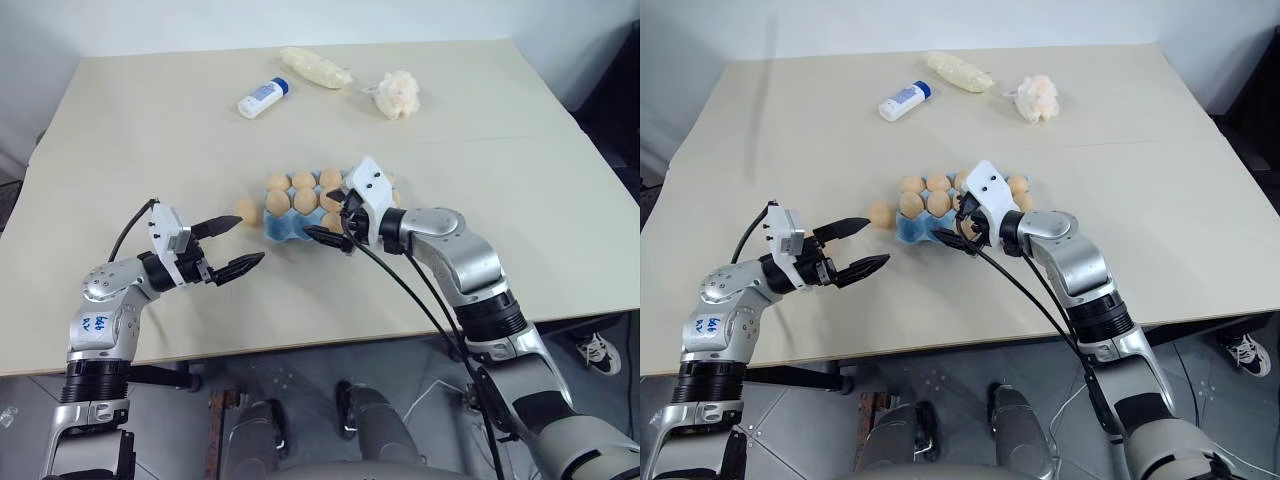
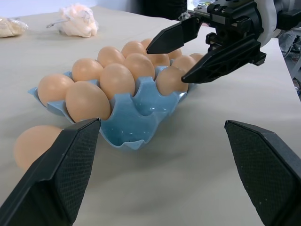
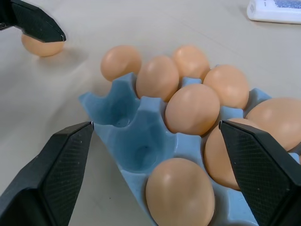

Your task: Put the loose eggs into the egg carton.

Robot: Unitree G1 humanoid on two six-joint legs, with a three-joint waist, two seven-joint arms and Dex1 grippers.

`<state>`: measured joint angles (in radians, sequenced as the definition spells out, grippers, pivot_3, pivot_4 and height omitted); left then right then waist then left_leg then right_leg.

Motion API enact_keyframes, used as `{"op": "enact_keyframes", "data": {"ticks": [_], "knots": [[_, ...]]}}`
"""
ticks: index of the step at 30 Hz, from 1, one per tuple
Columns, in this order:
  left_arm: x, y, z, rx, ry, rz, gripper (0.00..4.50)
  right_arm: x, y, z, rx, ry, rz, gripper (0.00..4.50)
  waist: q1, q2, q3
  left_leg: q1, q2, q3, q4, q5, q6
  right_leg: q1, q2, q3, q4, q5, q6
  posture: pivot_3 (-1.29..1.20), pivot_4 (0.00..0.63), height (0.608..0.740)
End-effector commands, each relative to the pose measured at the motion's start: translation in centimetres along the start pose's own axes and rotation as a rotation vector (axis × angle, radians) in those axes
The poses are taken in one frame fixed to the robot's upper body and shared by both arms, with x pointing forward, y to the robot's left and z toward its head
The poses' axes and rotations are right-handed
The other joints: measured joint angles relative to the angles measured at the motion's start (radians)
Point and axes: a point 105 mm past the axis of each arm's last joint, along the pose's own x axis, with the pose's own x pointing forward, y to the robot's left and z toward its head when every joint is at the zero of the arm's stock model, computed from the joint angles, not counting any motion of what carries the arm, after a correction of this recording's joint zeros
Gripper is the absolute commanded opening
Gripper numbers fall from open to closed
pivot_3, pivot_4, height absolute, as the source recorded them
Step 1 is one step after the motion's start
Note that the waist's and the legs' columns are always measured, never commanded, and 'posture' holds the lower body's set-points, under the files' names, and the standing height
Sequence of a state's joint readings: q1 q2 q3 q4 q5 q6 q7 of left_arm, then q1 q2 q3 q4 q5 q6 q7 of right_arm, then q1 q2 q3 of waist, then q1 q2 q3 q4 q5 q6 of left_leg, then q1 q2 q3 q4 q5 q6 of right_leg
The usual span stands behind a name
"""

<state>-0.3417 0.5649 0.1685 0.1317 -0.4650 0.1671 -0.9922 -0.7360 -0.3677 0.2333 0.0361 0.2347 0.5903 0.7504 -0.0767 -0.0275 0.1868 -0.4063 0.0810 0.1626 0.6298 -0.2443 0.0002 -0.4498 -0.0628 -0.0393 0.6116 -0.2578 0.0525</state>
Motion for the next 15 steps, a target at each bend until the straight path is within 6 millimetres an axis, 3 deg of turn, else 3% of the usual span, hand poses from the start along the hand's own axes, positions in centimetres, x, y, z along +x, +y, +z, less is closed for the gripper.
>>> {"op": "enact_keyframes", "data": {"ticks": [1,6,15], "knots": [[-1.1,0.7,1.6,0.060,-0.033,0.060,4.50,-2.6,0.1,2.8,-0.046,-0.104,0.076,4.48,0.004,0.000,0.000,0.000,0.000,0.000,0.000,0.000,0.001,0.000,0.000,0.000,0.000,0.000,0.000,0.00,0.150,0.740],[-2.6,1.3,1.9,0.072,-0.028,0.140,4.50,-6.3,0.0,2.5,-0.052,-0.158,0.196,4.48,0.011,0.000,0.000,0.000,0.000,0.000,0.000,0.000,0.002,0.000,0.001,0.000,-0.001,0.000,0.000,0.00,0.150,0.740],[-6.1,1.6,1.7,0.067,0.007,0.305,4.50,-11.0,0.4,-1.4,-0.067,-0.122,0.360,4.48,0.021,0.000,0.000,0.001,0.001,0.000,0.001,-0.002,-0.001,0.001,0.001,0.000,-0.001,-0.001,-0.001,0.00,0.150,0.740]]}}
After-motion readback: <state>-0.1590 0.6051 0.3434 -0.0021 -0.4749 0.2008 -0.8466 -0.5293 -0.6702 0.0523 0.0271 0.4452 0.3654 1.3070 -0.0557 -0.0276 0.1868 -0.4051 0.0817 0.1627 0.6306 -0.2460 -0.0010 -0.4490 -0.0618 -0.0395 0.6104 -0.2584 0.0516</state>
